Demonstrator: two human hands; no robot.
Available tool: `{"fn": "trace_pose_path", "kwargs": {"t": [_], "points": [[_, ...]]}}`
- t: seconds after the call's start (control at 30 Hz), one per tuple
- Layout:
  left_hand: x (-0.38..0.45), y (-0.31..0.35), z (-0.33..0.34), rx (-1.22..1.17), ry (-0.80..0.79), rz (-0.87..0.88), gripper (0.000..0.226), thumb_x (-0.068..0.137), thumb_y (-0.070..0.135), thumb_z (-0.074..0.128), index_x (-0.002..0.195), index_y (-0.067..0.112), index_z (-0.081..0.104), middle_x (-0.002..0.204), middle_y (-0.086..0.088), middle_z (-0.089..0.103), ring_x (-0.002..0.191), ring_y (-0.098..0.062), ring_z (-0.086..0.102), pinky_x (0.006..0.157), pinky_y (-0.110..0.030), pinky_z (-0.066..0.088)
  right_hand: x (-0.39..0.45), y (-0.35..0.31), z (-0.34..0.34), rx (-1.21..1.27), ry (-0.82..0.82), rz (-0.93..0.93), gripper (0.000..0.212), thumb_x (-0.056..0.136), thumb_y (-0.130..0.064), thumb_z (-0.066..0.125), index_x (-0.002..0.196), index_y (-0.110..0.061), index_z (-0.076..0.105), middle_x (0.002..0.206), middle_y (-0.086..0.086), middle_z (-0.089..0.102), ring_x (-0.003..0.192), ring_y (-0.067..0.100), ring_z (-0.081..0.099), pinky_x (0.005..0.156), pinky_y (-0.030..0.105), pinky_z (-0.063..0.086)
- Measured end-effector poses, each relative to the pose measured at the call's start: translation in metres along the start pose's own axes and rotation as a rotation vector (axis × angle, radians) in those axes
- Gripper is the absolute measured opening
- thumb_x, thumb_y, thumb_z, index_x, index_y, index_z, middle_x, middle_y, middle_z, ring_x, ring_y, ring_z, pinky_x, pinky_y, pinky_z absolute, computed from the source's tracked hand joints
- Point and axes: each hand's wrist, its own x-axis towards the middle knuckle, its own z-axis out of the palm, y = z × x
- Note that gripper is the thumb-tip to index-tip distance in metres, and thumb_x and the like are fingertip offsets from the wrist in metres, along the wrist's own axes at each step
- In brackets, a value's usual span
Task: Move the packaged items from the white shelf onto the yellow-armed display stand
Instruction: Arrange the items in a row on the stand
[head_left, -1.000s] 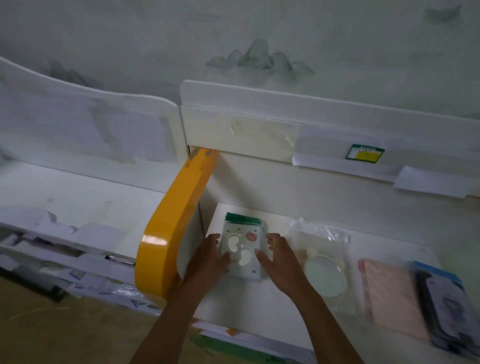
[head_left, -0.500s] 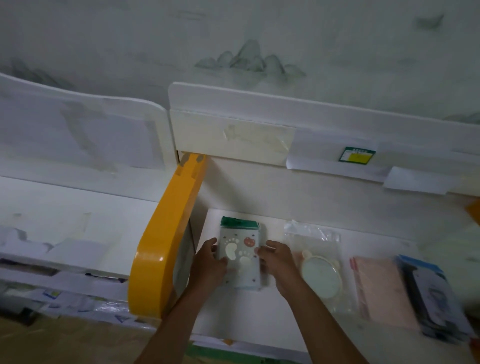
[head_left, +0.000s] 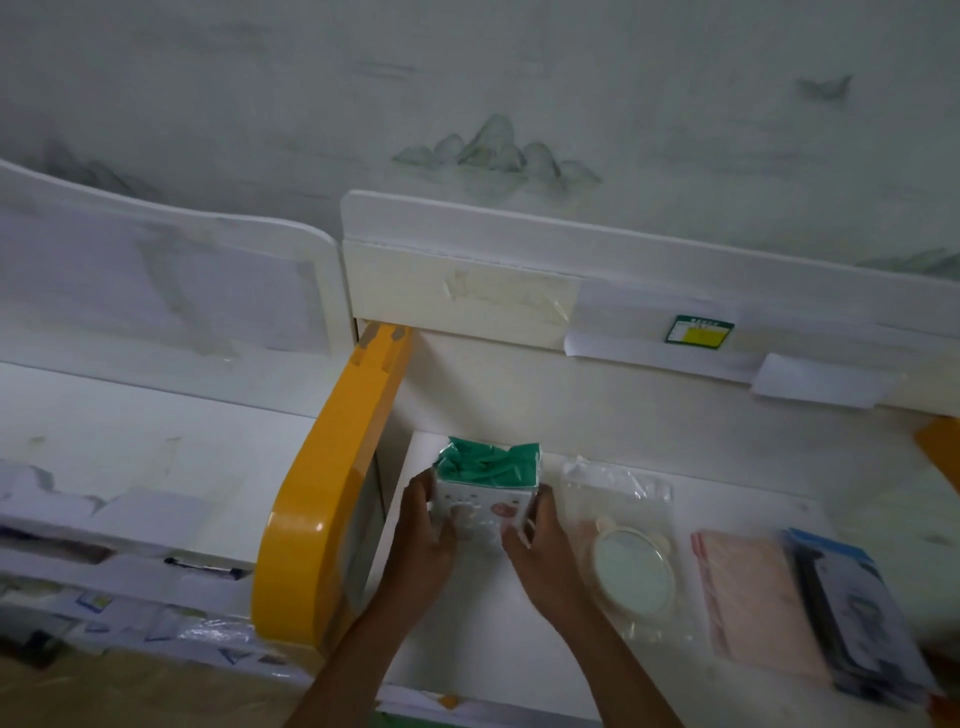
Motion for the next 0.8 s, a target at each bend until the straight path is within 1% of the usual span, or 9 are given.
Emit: {"fn": "trace_pose_path", "kwargs": {"t": [0.13,0.23,0.3,0.47,0.53,0.6,0.67,0.73,0.8], "points": [[-0.007,-0.002,0.005,0.077,-0.066,-0.043,0.038,0.099,-0.004,0.047,0.116,0.030,0.045,0.110,0.006,0.059,0.097,0.020,0.056,0.078,-0.001,0.044,-0.007,0.002,0.009,-0.188,0.007,-0.021,0.045,0.092,0.002,0.051,0.123,-0.027,0.036,0.112,-0.007,0.058,0.095,-0.014,0.056,0.077,0.002,0.042],[-0.012,-0.002,0.007,0.164,-0.046,0.020,0.051,0.097,-0.002,0.047,0.143,0.016,0.034,0.133,-0.012,0.052,0.122,-0.003,0.052,0.101,-0.022,0.044,-0.008,-0.001,0.014,-0.222,-0.004,-0.077,0.055,0.092,0.008,0.046,0.131,-0.027,0.031,0.111,-0.011,0.056,0.097,-0.021,0.054,0.076,-0.002,0.039],[-0.012,-0.003,0.007,0.149,-0.047,0.010,0.053,0.099,0.002,0.046,0.145,0.022,0.032,0.131,-0.013,0.053,0.122,-0.014,0.054,0.099,-0.031,0.045,-0.008,-0.001,0.014,-0.241,0.007,-0.121,0.056,0.092,0.011,0.044,0.131,-0.028,0.029,0.107,-0.022,0.052,0.097,-0.027,0.050,0.077,-0.005,0.036],[-0.017,-0.010,0.002,0.299,-0.053,0.032,0.046,0.102,0.017,0.047,0.143,0.029,0.029,0.127,0.020,0.045,0.114,0.011,0.042,0.086,0.009,0.024,-0.010,0.012,0.010,-0.363,0.046,-0.167,0.033,0.097,-0.001,0.050,0.129,-0.011,0.047,0.104,-0.013,0.059,0.092,0.002,0.061,0.073,-0.006,0.034],[-0.014,-0.005,0.000,0.283,-0.034,0.024,0.037,0.101,0.010,0.046,0.136,0.024,0.042,0.118,0.016,0.055,0.114,-0.004,0.055,0.086,0.000,0.036,-0.009,0.015,0.010,-0.395,0.052,-0.160,0.030,0.097,-0.004,0.051,0.127,-0.008,0.050,0.104,-0.010,0.061,0.093,0.008,0.064,0.072,-0.006,0.035],[-0.008,-0.003,-0.002,0.322,0.003,0.049,0.039,0.098,0.004,0.046,0.136,0.010,0.048,0.118,-0.007,0.064,0.110,-0.026,0.061,0.087,-0.022,0.048,-0.007,0.015,0.011,-0.402,0.057,-0.148,0.032,0.097,-0.005,0.052,0.128,-0.009,0.050,0.106,-0.012,0.061,0.095,0.005,0.062,0.075,-0.004,0.037],[-0.009,-0.001,-0.002,0.353,0.023,0.044,0.039,0.097,0.005,0.049,0.136,0.007,0.050,0.115,-0.011,0.066,0.105,-0.027,0.063,0.087,-0.031,0.050,-0.007,0.015,0.011,-0.397,0.077,-0.148,0.030,0.098,-0.009,0.052,0.128,-0.012,0.051,0.106,-0.012,0.063,0.094,0.006,0.063,0.078,0.006,0.043],[-0.011,-0.005,-0.001,0.301,0.031,0.003,0.034,0.100,0.018,0.048,0.133,0.012,0.053,0.112,-0.004,0.068,0.103,-0.018,0.066,0.086,-0.027,0.054,-0.009,0.017,0.012,-0.416,0.086,-0.130,0.025,0.099,-0.016,0.052,0.124,-0.013,0.050,0.101,-0.007,0.064,0.090,0.014,0.066,0.076,0.017,0.046],[-0.014,-0.002,-0.002,0.280,0.017,-0.065,0.040,0.098,0.035,0.040,0.130,0.015,0.054,0.110,-0.002,0.069,0.101,-0.015,0.067,0.085,-0.025,0.056,-0.009,0.018,0.012,-0.456,0.089,-0.152,0.023,0.099,-0.018,0.052,0.121,-0.010,0.050,0.096,-0.007,0.064,0.087,0.018,0.069,0.070,0.016,0.044]]}}
